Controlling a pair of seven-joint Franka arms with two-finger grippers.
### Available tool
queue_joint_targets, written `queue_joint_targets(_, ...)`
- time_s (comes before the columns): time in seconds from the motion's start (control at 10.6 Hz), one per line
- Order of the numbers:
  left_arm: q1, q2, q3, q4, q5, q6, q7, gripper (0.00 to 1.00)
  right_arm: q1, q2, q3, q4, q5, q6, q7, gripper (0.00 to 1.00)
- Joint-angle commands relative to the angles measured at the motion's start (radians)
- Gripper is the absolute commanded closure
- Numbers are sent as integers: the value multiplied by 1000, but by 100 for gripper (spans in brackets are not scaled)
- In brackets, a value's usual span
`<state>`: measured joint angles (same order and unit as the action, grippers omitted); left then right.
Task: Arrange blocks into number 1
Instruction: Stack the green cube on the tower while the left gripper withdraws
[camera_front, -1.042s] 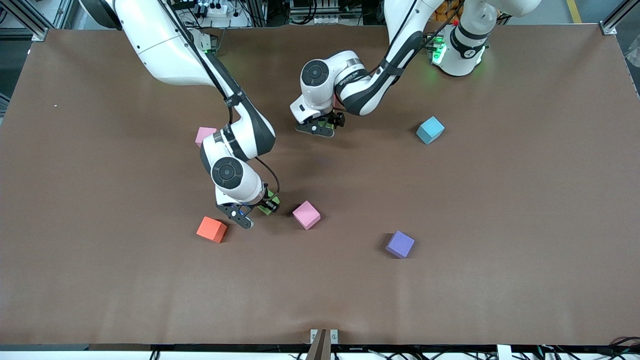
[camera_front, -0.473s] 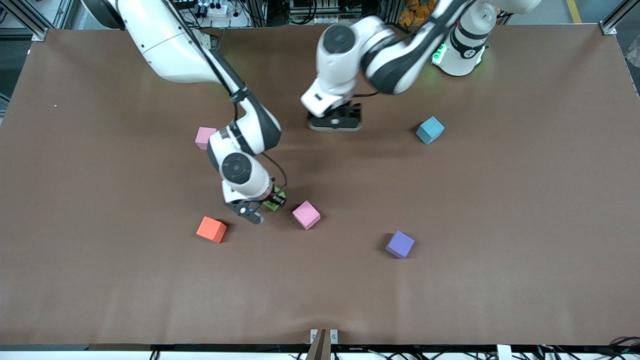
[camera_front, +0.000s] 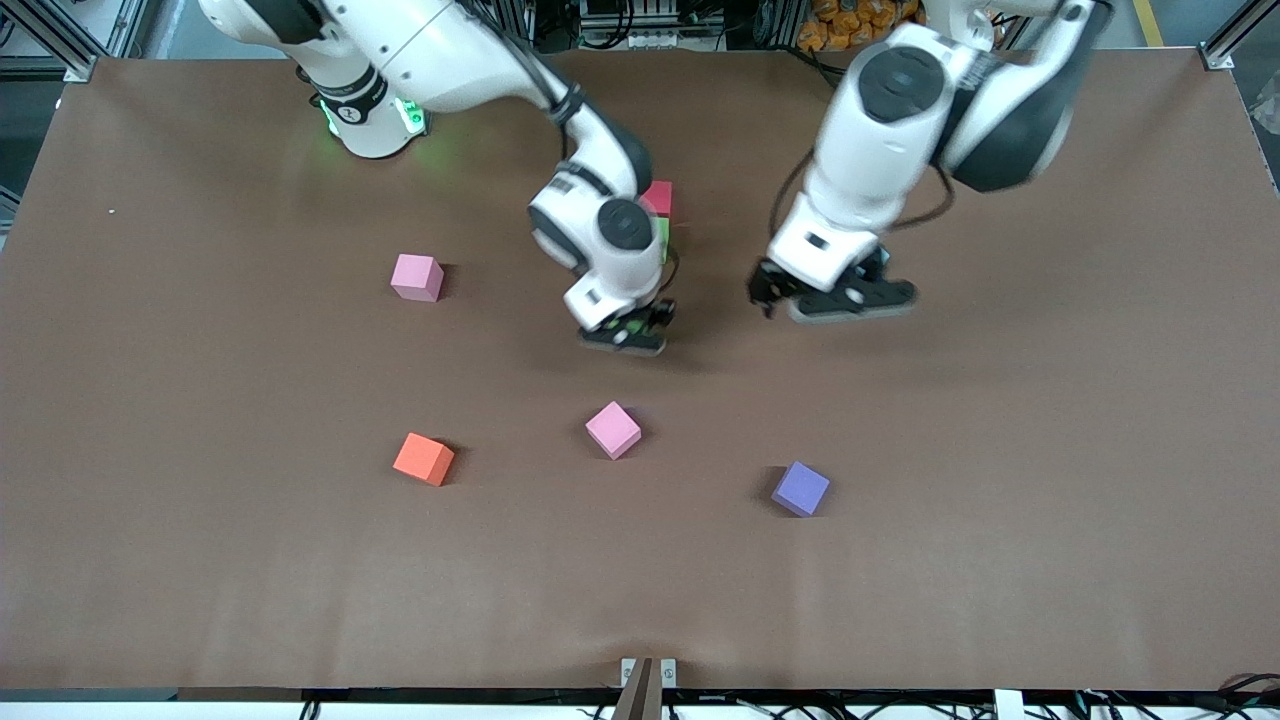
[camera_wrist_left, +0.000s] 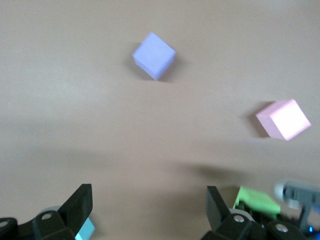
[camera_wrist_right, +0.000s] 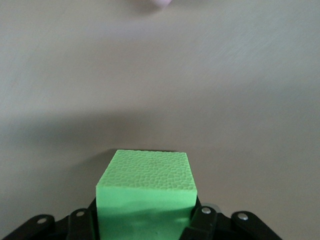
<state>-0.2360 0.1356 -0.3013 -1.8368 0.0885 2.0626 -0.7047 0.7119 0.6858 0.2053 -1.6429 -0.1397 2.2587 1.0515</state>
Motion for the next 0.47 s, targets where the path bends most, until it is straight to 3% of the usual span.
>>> queue_joint_targets(0.0, -2, 24, 68, 36, -42, -25, 34, 0, 6, -9, 14, -23, -40, 4, -5, 100)
queue_joint_targets(0.19, 21, 89, 108, 74, -44, -25, 114, 0, -2, -22, 37, -63, -40, 5, -8, 100)
queue_joint_targets(0.38, 8, 226, 172, 195, -82, -25, 126, 0, -14, -43, 63, -104, -38, 7, -10, 100)
